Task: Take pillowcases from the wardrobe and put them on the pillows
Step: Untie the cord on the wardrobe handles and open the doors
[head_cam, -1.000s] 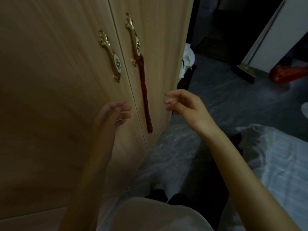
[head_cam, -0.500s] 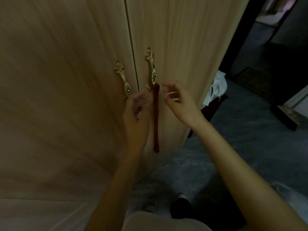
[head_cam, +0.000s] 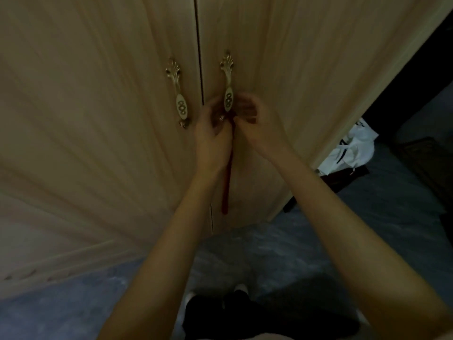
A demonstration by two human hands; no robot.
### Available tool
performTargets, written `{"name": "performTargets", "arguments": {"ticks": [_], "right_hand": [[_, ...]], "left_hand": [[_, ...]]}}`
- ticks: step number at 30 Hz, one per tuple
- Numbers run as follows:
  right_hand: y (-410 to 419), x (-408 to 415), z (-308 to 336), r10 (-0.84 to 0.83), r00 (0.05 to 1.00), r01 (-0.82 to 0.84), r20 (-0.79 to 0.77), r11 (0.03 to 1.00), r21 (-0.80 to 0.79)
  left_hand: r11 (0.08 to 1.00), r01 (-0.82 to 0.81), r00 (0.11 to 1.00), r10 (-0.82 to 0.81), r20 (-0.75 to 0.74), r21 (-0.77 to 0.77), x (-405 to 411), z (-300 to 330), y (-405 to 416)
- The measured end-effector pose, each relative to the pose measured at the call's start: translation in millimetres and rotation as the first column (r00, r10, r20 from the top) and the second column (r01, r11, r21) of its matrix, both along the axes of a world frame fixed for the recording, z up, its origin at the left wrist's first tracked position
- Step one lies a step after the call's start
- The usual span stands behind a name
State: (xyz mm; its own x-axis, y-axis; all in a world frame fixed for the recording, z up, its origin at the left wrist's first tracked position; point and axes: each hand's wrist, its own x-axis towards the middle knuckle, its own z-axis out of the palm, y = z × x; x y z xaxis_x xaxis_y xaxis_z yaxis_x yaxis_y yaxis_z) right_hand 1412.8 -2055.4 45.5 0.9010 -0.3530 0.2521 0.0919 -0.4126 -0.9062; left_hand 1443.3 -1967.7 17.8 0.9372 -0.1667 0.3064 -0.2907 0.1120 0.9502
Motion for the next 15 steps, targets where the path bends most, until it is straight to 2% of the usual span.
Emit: {"name": "performTargets", "arguments": {"ticks": [3, 15], "right_hand": [[6, 4, -2, 0.006, 1.000, -0.006, 0.016, 1.000, 0.018], [27, 2, -6, -0.176, 0.980, 0.171, 0.087, 0.983, 0.065]], "left_hand": [[1.000, 0.021, 1.000, -0.022, 0.022, 0.021, 2, 0, 2], [0.994, 0.093, 0.994, -0.095, 0.054, 0.050, -17, -4, 3]]}}
